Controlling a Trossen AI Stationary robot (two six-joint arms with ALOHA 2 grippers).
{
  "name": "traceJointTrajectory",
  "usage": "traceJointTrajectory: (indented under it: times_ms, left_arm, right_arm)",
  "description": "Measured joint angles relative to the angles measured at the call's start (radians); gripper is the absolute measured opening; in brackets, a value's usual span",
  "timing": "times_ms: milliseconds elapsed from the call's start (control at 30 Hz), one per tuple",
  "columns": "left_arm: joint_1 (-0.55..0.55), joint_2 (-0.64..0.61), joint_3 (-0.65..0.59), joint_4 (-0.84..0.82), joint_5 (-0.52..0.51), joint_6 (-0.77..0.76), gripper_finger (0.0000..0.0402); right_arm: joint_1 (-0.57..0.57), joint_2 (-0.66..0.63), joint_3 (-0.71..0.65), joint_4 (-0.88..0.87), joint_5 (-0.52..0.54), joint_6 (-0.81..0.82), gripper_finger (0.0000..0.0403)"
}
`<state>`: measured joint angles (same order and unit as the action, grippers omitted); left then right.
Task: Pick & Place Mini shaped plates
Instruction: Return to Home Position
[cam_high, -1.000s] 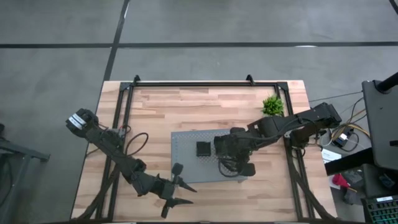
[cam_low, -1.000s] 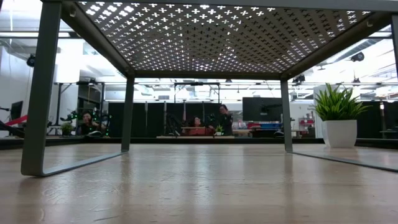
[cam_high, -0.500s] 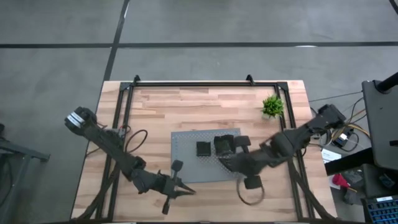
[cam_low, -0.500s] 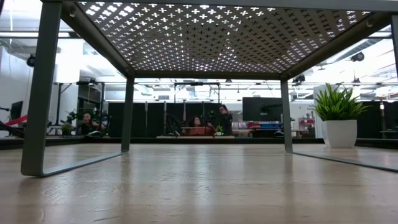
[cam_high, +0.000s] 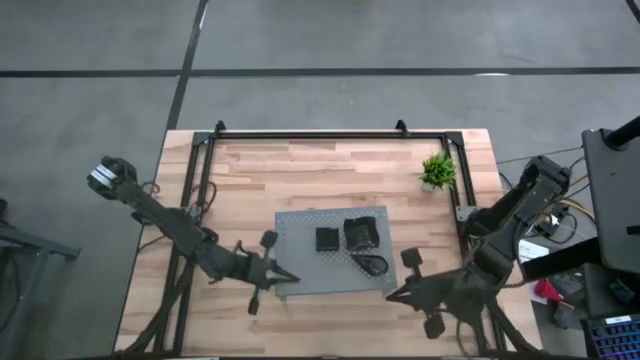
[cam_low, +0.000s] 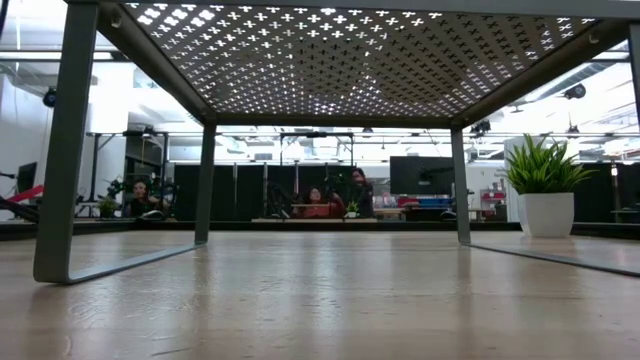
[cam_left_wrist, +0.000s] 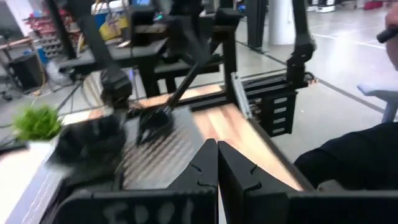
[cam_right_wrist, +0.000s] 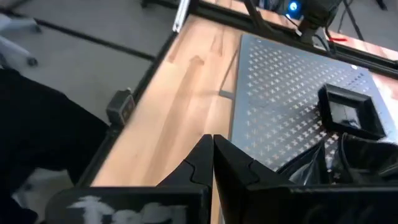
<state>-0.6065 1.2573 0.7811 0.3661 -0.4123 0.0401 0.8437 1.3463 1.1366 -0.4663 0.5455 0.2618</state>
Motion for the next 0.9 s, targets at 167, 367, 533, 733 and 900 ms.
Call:
traceJointTrajectory:
  times_ms: [167, 367, 533, 733, 900]
  left_arm:
    - [0.022, -0.14, -0.175, 0.061, -0.032, -0.016, 0.0002]
    - [0.022, -0.338, -0.328, 0.079, -0.102, 0.003, 0.0002]
    - [0.022, -0.491, -0.413, 0.077, -0.125, -0.007, 0.0001]
    - [0.022, -0.631, -0.511, 0.077, -0.144, -0.016, 0.0001]
    - [0.031, -0.7, -0.569, 0.088, -0.12, -0.001, 0.0]
  right_arm:
    - [0.023, -0.113, -0.162, 0.11, 0.025, -0.004, 0.0008]
    - [0.049, -0.248, -0.317, 0.172, 0.179, -0.004, 0.0008]
    - [0.048, -0.349, -0.402, 0.142, 0.193, 0.077, 0.0008]
    - [0.051, -0.438, -0.533, 0.265, 0.138, 0.053, 0.0008]
    - [0.048, -0.554, -0.634, 0.43, 0.007, -0.085, 0.0008]
